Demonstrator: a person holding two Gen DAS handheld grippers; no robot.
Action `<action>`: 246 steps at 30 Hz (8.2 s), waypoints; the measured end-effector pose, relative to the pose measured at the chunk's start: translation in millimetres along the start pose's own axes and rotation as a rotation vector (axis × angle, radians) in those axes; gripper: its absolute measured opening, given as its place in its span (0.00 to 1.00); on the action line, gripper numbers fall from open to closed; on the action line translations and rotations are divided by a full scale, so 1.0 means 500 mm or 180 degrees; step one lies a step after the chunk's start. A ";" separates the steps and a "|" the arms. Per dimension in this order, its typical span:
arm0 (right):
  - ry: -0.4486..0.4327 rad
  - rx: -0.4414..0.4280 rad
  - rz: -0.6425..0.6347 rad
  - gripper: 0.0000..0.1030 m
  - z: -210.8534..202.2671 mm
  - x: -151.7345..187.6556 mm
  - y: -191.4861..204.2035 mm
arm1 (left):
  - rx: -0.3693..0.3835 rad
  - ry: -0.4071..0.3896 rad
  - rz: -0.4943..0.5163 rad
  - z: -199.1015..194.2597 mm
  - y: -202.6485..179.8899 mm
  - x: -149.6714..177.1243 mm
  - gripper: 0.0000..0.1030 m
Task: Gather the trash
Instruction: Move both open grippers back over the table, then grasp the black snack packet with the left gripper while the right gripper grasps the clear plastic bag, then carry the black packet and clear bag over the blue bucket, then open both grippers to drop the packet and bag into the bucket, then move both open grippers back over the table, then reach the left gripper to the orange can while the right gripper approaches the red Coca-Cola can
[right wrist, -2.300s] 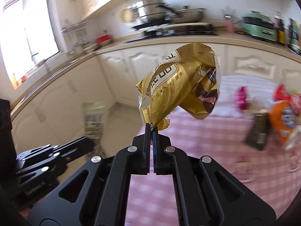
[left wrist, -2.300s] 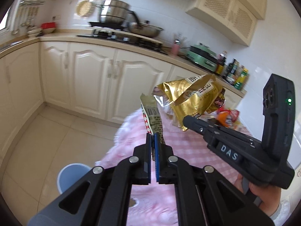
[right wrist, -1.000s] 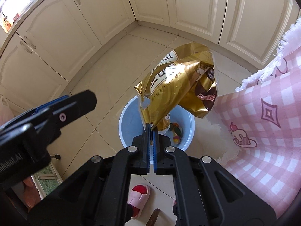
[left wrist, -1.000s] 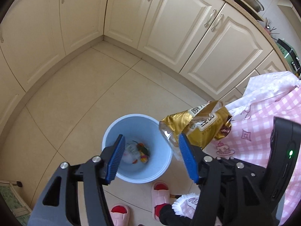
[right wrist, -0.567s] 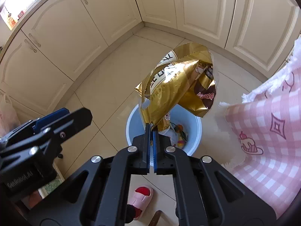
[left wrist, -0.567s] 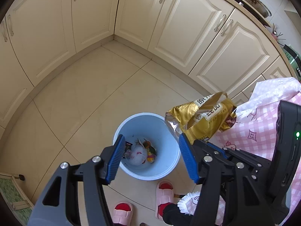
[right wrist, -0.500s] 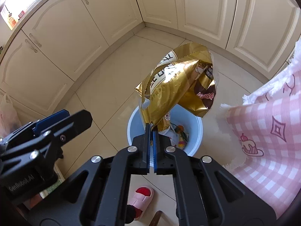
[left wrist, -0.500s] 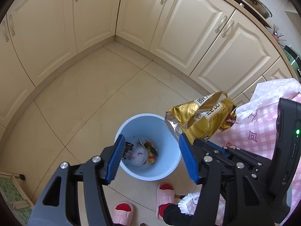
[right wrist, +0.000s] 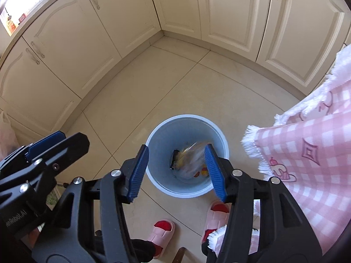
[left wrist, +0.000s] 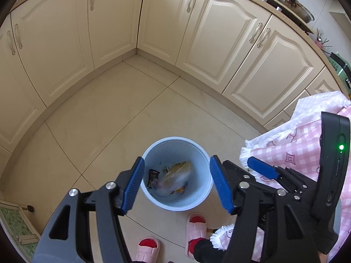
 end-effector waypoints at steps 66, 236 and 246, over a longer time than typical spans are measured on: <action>-0.0885 0.1610 0.1920 0.61 -0.850 0.453 -0.918 | 0.0968 0.0263 0.2798 -0.163 -1.048 0.354 0.46; -0.1224 0.2072 0.1475 0.68 -0.932 0.449 -0.726 | 0.2001 0.1103 0.1150 -0.230 -1.013 0.332 0.75; -0.1115 0.2030 0.1470 0.71 -0.913 0.409 -0.827 | 0.1993 0.1347 0.1099 -0.161 -1.099 0.352 0.75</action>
Point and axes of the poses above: each gripper's, at about its wrist camera, not at the fingertips, and z roughly the way its jaws point, y to its left, x to its underside, the point moved 7 cm from there along z, roughly the way its jaws point, and after that the axes turned 11 degrees about -z, right-handed, at the moved point
